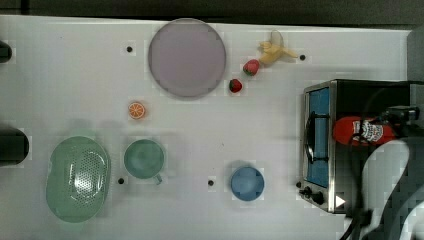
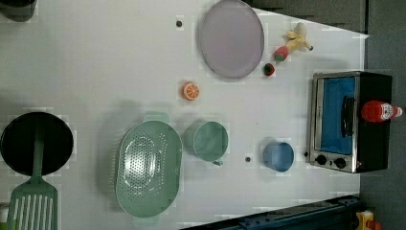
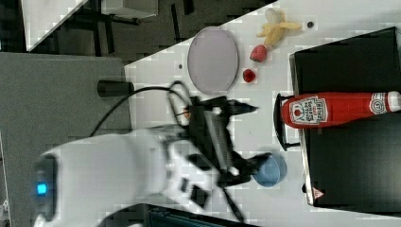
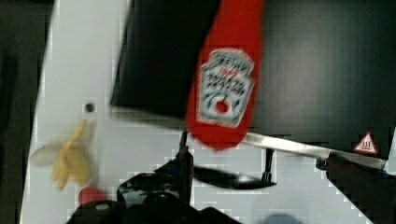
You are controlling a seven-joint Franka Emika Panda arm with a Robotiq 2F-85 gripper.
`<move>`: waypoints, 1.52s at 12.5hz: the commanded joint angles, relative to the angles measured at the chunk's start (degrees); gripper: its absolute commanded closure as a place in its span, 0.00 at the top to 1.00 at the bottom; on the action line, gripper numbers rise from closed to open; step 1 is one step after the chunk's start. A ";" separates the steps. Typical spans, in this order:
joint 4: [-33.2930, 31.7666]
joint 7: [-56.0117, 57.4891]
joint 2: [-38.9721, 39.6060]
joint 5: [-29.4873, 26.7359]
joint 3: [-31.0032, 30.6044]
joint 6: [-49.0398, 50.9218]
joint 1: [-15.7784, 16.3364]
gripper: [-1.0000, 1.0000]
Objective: Pick Ketchup from oven and place it on table.
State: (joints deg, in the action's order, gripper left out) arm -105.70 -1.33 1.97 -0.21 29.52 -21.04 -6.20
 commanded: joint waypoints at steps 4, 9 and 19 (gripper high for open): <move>7.20 -0.72 10.86 -7.14 2.62 -1.89 -0.07 1.00; 7.71 -0.72 18.31 -11.13 2.79 -6.40 -2.31 1.00; 4.90 -0.70 21.29 -13.09 2.27 -9.29 -2.89 0.71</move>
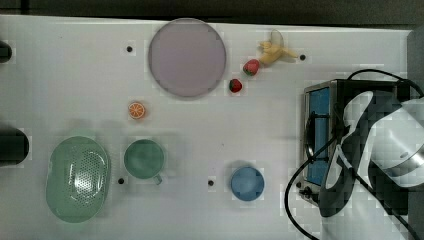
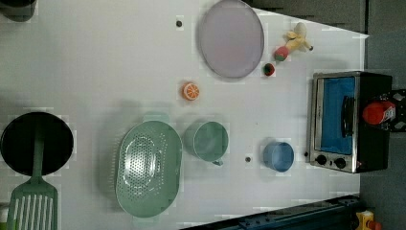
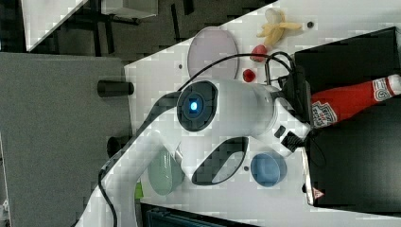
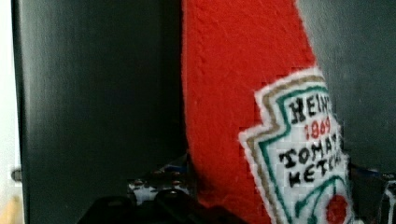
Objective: Pick Ketchup from oven and place it on table.
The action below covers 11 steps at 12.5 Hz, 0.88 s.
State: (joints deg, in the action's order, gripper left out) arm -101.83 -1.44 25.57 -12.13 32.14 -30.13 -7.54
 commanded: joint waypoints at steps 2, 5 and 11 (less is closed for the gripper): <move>1.23 -0.59 -2.52 -1.17 -0.33 -0.39 -1.48 0.63; 3.36 -0.04 -4.96 -0.86 -0.35 0.51 -0.49 0.63; 6.29 3.68 -15.62 7.69 -2.72 9.20 6.98 0.63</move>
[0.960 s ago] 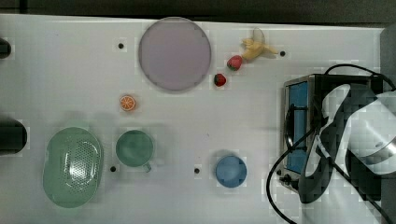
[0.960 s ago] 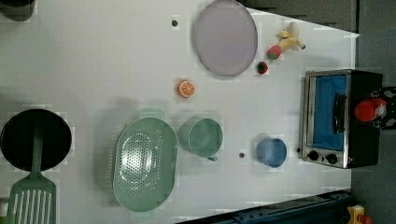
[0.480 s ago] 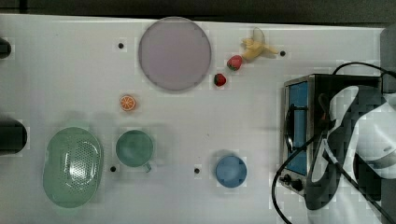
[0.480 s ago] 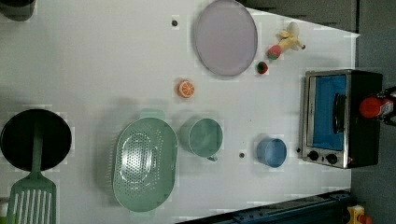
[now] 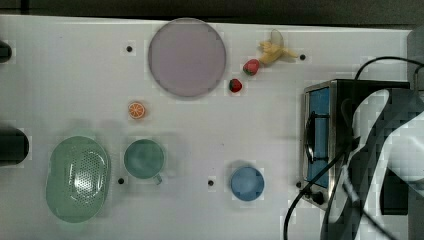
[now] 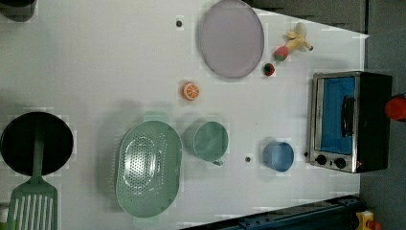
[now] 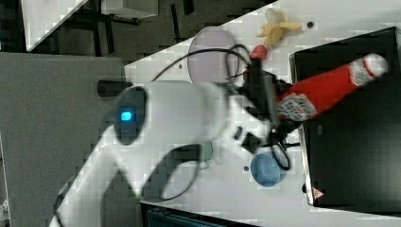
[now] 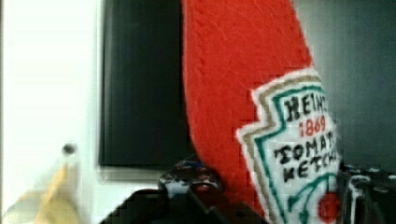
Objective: Pick Ketchup from oven and place it on table.
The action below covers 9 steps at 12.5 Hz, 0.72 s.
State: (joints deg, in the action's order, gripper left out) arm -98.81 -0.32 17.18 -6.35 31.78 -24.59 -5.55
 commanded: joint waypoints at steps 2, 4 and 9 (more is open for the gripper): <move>3.24 2.56 -10.71 2.93 -5.80 10.38 7.91 0.63; 3.09 2.56 -13.37 2.93 -10.17 15.29 10.02 0.63; -1.59 2.38 -15.08 3.55 -19.63 16.65 12.25 0.63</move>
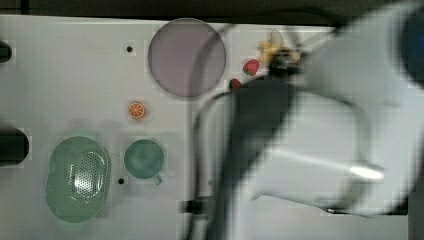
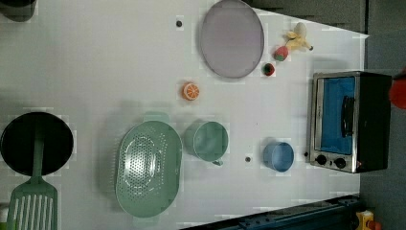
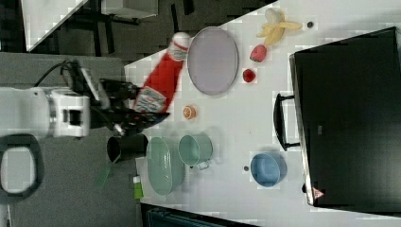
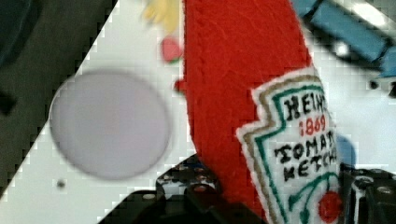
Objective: Pick Ketchup from oven and place it on table.
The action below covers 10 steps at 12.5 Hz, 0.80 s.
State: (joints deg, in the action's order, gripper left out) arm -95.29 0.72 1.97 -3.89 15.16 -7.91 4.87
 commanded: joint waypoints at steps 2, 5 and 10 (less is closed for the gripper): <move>-9.74 1.29 0.23 1.09 -4.77 -2.17 2.08 0.63; -18.14 0.89 0.37 1.10 -5.40 -11.98 2.10 0.63; -30.81 0.89 5.08 1.09 -5.17 -26.51 2.02 0.63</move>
State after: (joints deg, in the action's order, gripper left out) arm -126.34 0.77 7.07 -3.26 9.46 -32.76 8.61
